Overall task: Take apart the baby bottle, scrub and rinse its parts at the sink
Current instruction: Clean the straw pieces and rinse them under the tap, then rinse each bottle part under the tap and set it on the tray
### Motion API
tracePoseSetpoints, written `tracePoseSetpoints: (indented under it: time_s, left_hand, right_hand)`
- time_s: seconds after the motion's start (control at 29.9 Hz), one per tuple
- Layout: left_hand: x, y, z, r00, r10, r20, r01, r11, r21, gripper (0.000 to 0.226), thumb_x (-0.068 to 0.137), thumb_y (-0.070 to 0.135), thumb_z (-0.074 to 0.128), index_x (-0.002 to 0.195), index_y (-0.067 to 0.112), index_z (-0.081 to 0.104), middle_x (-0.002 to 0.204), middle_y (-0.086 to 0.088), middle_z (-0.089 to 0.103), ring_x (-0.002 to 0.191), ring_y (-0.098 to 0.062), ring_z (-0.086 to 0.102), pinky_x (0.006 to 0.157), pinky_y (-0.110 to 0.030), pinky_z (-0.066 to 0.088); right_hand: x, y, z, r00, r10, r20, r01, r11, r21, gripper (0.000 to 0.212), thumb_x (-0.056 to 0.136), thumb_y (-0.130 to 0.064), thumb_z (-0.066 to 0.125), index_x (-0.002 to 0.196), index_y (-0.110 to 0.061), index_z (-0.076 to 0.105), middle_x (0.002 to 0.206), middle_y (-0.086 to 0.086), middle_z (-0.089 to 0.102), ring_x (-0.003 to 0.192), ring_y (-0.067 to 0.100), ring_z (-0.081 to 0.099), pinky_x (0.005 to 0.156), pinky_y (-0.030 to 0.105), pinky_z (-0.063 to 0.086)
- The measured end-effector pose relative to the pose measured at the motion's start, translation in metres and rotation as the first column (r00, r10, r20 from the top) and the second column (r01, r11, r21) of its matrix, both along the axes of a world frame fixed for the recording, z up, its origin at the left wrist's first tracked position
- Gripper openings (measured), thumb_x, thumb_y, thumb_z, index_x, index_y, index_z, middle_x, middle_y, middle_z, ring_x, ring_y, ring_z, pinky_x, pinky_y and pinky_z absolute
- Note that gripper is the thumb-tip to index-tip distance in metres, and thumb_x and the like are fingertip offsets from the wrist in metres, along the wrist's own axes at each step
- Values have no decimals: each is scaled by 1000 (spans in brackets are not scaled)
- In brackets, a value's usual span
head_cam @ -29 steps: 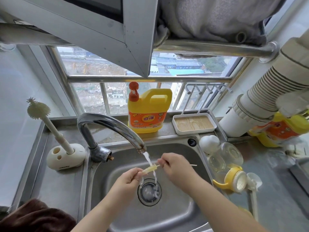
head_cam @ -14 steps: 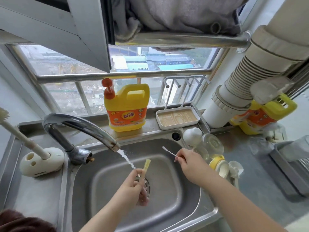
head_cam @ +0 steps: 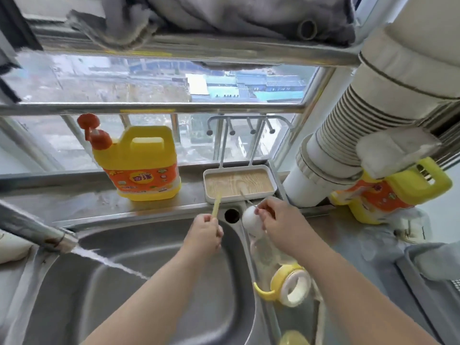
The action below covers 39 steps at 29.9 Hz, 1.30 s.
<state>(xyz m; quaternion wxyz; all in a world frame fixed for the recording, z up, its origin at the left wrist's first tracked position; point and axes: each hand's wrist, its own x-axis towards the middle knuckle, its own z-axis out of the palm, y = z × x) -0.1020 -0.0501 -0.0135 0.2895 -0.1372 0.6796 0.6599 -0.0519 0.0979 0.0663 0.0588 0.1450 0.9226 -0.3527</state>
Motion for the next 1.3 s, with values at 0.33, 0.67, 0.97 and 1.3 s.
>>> tracePoseSetpoints:
  time_s: [0.33,0.67,0.97,1.3]
  left_hand:
    - [-44,34,-31,989,143,-43,-148,981,-128,25,100,28,40,95,4,46,59,-6,54,37,-10,36,38,-20,30]
    - [-16,12,-18,977,16,-212,-77,957,-280,21,96,31,50,96,11,54,81,-4,59,65,-15,50,55,-23,39]
    - [79,-6,-9,806,-500,-315,363,840,-404,10,85,22,66,87,19,57,74,4,57,66,-8,50,61,-16,41]
    - [147,32,-22,138,-921,-365,729,344,-592,37,74,30,74,107,28,57,102,14,47,96,-9,45,81,-18,43]
  right_hand:
    - [-17,40,-17,999,49,-19,-51,990,-128,15,97,-17,44,92,-22,57,71,-16,52,71,3,51,66,15,39]
    - [-5,36,-17,997,35,-72,-45,987,-152,14,97,-18,47,94,-23,60,73,-17,54,73,0,53,68,8,40]
    - [87,29,0,975,-210,-74,201,972,-118,12,95,-21,52,90,-23,62,72,-18,58,66,-6,54,57,5,39]
    - [224,9,-38,846,-527,79,531,846,-45,15,95,-19,50,86,-26,61,73,-15,58,66,-4,52,59,5,39]
